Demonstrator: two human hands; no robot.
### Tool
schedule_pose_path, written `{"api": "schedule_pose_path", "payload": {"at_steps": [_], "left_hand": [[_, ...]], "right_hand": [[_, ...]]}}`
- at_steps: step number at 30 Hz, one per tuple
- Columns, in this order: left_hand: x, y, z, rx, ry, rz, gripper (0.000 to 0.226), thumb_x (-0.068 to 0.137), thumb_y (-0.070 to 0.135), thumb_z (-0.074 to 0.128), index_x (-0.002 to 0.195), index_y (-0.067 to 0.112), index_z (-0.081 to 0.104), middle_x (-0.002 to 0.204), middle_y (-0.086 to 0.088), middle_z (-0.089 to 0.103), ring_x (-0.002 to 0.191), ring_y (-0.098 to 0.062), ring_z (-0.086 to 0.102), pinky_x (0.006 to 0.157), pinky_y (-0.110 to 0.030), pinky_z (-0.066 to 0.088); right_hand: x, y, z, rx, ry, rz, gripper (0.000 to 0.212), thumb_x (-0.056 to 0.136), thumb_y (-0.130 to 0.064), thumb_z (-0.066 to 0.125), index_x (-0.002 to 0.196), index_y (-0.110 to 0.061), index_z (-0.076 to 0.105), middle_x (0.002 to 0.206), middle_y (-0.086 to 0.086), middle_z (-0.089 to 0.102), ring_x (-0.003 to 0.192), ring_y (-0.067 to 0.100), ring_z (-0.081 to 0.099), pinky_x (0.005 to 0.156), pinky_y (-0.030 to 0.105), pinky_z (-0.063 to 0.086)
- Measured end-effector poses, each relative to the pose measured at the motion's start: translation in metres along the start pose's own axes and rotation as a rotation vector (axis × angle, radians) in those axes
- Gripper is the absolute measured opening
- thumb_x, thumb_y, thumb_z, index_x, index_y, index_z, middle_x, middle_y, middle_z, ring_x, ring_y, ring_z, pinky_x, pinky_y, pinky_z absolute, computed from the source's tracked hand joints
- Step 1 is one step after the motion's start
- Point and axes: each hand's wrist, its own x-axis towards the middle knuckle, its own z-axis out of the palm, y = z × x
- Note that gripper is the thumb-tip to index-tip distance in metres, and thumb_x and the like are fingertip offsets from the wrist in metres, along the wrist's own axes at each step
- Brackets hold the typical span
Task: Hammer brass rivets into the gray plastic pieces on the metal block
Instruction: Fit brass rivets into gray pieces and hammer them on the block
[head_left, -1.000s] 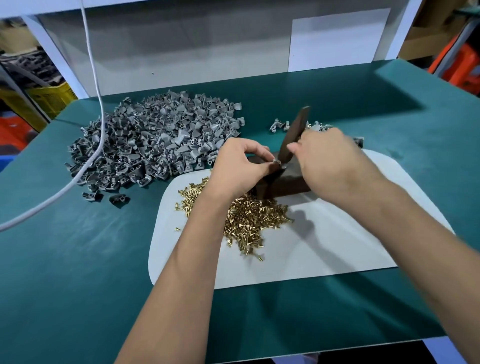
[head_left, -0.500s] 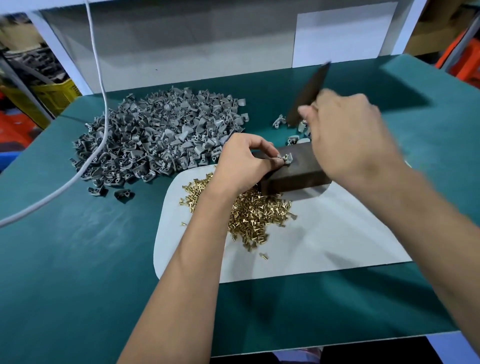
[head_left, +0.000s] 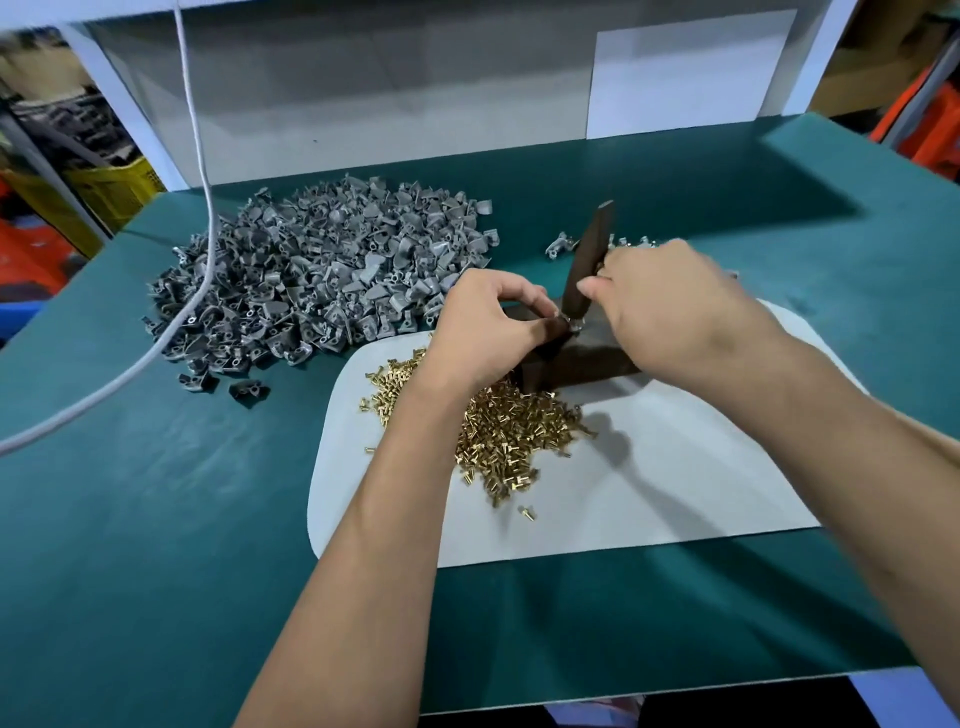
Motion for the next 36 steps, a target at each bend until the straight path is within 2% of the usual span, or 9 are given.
{"api": "schedule_pose_path", "payload": {"at_steps": [3,7,13,17,20,22,27,33,36], "left_hand": [[0.000,0.000,0.000,-0.020,0.002,-0.027,0.008,0.078,0.008,0.087,0.079,0.011,0.080,0.106,-0.002,0.075,0.106,-0.006,0.069,0.102,-0.036,0.054],[-0.001,0.001,0.000,-0.078,0.008,-0.054,0.006,0.082,0.005,0.081,0.080,0.010,0.080,0.107,0.001,0.074,0.108,0.000,0.067,0.106,-0.034,0.051],[-0.002,0.003,0.000,-0.169,-0.008,-0.080,0.012,0.086,0.007,0.078,0.077,0.015,0.079,0.118,0.000,0.072,0.113,-0.005,0.066,0.109,-0.036,0.046],[-0.001,0.002,0.001,-0.172,-0.006,-0.079,0.013,0.085,0.012,0.079,0.075,0.019,0.079,0.121,0.005,0.072,0.117,-0.009,0.065,0.112,-0.047,0.044],[-0.001,0.002,0.003,-0.168,0.001,-0.058,0.014,0.085,0.015,0.079,0.072,0.021,0.079,0.121,0.008,0.072,0.117,-0.007,0.064,0.111,-0.047,0.045],[-0.001,0.002,0.005,-0.184,0.010,-0.050,0.016,0.085,0.014,0.078,0.070,0.020,0.077,0.122,0.006,0.072,0.117,-0.008,0.064,0.111,-0.047,0.046],[0.001,0.002,0.010,-0.246,0.008,-0.010,0.017,0.087,0.007,0.075,0.071,0.014,0.075,0.121,-0.008,0.072,0.117,-0.020,0.067,0.110,-0.051,0.047],[0.004,0.002,0.009,-0.289,0.209,-0.022,0.018,0.094,0.021,0.072,0.081,0.010,0.077,0.111,-0.002,0.075,0.110,-0.013,0.068,0.109,-0.041,0.048],[0.007,0.000,0.003,-0.315,0.325,-0.037,0.023,0.095,0.027,0.071,0.077,0.013,0.076,0.073,0.015,0.068,0.073,-0.002,0.060,0.084,-0.019,0.051]], "right_hand": [[0.002,0.011,-0.002,0.134,0.034,0.109,0.024,0.105,-0.038,0.048,0.088,-0.025,0.058,0.087,0.011,0.060,0.081,0.036,0.051,0.068,0.037,0.042],[-0.004,0.036,0.009,0.231,0.179,0.361,0.033,0.098,-0.043,0.057,0.080,-0.016,0.054,0.078,0.014,0.058,0.076,0.040,0.053,0.066,0.036,0.040],[-0.023,0.068,0.026,0.156,-0.016,0.620,0.017,0.094,-0.026,0.064,0.096,-0.010,0.069,0.085,0.019,0.058,0.080,0.040,0.052,0.073,0.039,0.047],[-0.027,0.065,0.027,0.181,-0.022,0.571,0.013,0.092,-0.021,0.065,0.091,-0.013,0.075,0.088,0.021,0.068,0.084,0.042,0.058,0.075,0.040,0.052],[-0.020,0.058,0.026,0.161,0.047,0.466,0.018,0.094,-0.022,0.063,0.105,-0.019,0.076,0.107,0.019,0.068,0.105,0.043,0.059,0.094,0.045,0.052],[-0.014,0.049,0.023,0.222,0.138,0.294,0.023,0.093,-0.023,0.065,0.115,-0.021,0.072,0.112,0.014,0.066,0.113,0.038,0.058,0.102,0.046,0.047],[-0.004,0.018,0.019,0.486,0.162,-0.193,0.029,0.090,-0.032,0.072,0.119,-0.028,0.070,0.109,-0.008,0.072,0.103,0.016,0.064,0.095,0.038,0.048],[0.030,0.043,0.019,0.575,0.250,-0.057,0.009,0.089,-0.022,0.077,0.097,-0.018,0.080,0.087,-0.001,0.077,0.082,0.018,0.071,0.085,0.031,0.054],[0.060,0.067,0.019,0.425,0.117,0.066,0.012,0.089,-0.035,0.076,0.089,-0.024,0.080,0.080,-0.003,0.075,0.078,0.017,0.068,0.078,0.031,0.053]]}}
